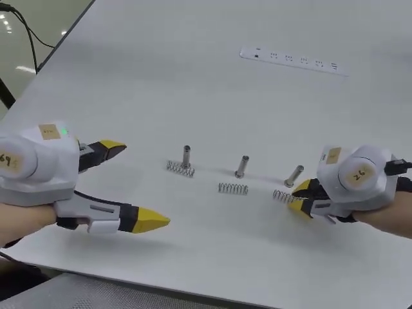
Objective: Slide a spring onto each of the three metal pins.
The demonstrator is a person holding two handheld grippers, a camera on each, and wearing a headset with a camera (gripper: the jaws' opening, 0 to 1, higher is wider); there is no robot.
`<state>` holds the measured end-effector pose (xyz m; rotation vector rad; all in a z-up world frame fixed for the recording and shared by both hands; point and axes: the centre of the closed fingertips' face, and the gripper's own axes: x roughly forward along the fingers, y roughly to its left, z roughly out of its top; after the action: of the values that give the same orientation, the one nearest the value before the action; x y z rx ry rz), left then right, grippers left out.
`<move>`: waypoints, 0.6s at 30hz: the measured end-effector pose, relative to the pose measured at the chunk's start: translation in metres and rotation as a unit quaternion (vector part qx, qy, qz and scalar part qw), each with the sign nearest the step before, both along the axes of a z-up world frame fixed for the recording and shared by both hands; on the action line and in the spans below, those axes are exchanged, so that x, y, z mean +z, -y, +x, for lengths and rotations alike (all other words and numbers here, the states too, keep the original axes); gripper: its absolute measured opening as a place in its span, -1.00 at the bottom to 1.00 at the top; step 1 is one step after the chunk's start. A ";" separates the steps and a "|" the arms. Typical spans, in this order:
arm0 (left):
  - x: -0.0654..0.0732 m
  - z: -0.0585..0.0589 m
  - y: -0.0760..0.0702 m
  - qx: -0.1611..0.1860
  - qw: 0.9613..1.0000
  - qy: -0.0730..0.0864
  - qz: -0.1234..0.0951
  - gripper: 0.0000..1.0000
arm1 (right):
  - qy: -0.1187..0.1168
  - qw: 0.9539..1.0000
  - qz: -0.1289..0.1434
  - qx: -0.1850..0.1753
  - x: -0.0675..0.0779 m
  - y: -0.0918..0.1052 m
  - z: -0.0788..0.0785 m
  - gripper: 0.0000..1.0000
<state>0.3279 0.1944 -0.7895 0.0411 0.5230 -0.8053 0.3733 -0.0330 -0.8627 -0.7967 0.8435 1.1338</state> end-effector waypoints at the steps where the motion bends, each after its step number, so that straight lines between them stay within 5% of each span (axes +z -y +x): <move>1: 0.000 0.000 0.000 0.000 1.000 0.000 0.000 0.95 | -0.002 1.000 -0.001 0.001 -0.001 0.000 0.000 -0.83; 18: 0.002 -0.008 0.014 -0.020 1.000 -0.003 -0.007 0.93 | 0.011 1.000 0.009 0.019 0.013 0.000 -0.007 -0.85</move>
<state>0.3200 0.1803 -0.7877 0.0367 0.5236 -0.8477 0.3659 -0.0330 -0.8501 -0.8129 0.8023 1.1628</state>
